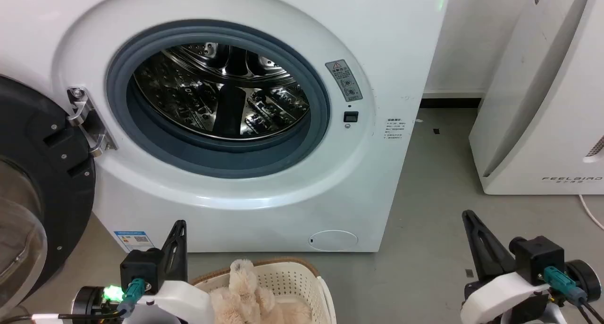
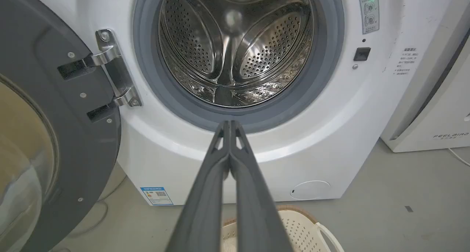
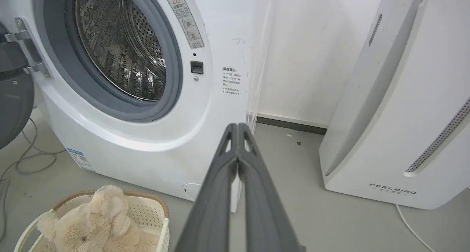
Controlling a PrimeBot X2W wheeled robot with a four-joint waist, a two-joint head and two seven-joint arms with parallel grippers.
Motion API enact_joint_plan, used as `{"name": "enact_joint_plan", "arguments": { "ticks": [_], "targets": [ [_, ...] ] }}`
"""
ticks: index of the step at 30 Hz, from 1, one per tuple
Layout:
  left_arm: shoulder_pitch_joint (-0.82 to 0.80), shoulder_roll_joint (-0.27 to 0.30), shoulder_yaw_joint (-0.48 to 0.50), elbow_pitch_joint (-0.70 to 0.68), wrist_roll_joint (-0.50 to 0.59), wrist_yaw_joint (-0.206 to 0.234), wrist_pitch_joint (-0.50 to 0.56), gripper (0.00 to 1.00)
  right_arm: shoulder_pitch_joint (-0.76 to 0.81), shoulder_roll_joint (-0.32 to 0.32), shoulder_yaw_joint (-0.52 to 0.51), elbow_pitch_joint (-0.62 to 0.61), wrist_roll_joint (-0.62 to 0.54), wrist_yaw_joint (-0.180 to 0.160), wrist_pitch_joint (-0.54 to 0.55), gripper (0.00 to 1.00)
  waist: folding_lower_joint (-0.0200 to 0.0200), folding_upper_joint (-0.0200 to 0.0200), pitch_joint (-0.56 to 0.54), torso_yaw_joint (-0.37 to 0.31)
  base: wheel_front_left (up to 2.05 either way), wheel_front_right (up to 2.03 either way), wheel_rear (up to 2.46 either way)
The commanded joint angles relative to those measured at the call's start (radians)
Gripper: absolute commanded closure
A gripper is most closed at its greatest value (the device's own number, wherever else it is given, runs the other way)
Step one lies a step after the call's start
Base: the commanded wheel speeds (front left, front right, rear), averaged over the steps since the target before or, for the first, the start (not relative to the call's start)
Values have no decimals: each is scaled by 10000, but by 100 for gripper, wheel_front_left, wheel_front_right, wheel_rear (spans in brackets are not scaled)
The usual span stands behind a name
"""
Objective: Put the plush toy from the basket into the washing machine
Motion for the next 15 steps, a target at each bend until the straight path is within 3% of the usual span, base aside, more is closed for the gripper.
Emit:
{"name": "enact_joint_plan", "arguments": {
  "ticks": [1,9,10,15],
  "targets": [
    [-150,-1,-11,-47,26,26,3,100,83,-4,-5,26,-78,-7,5,100,0,0,0,0,0,0,0],
    [-150,-1,-11,-47,26,26,3,100,83,-4,-5,26,-78,-7,5,100,0,0,0,0,0,0,0],
    [0,-2,2,0,0,0,0,0,0,0,-2,0,0,2,0,0,0,0,0,0,0,0,0],
    [8,-2,-3,15,-7,6,-23,0,3,0,-2,3,25,2,-23,0,0,0,3,-1,0,0,0]
  ]
}}
